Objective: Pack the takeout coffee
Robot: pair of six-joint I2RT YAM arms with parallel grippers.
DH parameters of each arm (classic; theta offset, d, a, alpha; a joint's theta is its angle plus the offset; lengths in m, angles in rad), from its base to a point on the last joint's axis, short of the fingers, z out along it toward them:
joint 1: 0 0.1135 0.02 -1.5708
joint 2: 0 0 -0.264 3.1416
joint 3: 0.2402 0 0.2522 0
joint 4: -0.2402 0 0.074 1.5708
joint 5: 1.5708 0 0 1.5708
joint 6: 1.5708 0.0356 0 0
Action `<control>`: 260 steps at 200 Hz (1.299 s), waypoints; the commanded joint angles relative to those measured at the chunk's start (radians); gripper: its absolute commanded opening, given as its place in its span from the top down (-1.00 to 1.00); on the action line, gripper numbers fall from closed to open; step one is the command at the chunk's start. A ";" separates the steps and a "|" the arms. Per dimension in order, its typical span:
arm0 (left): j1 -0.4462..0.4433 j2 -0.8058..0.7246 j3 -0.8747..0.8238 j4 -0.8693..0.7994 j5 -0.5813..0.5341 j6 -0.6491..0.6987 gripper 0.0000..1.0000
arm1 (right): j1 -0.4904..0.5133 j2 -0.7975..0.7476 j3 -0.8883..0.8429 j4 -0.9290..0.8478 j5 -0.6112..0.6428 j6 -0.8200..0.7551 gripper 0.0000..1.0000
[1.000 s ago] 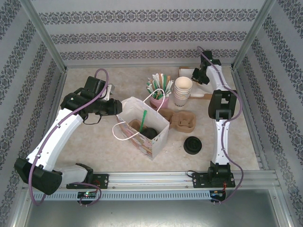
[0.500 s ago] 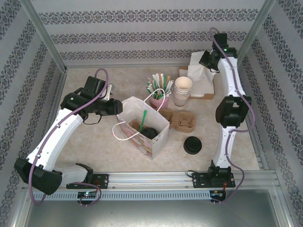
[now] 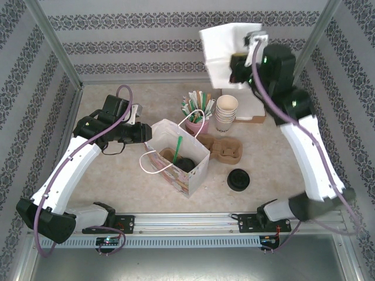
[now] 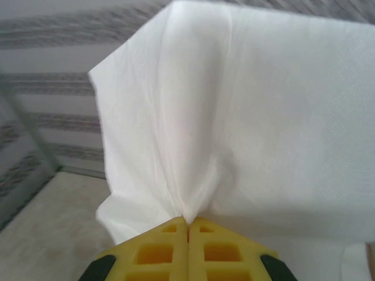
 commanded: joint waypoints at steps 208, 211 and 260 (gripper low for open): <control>-0.015 -0.041 -0.022 0.056 0.030 -0.021 0.21 | 0.705 -0.121 -0.399 -0.169 0.098 -0.382 1.00; -0.015 -0.040 -0.023 0.055 0.031 -0.021 0.21 | 0.698 -0.117 -0.391 -0.179 0.087 -0.372 1.00; -0.015 -0.043 -0.028 0.056 0.029 -0.023 0.20 | 0.600 -0.021 -0.287 -0.326 -0.076 -0.251 1.00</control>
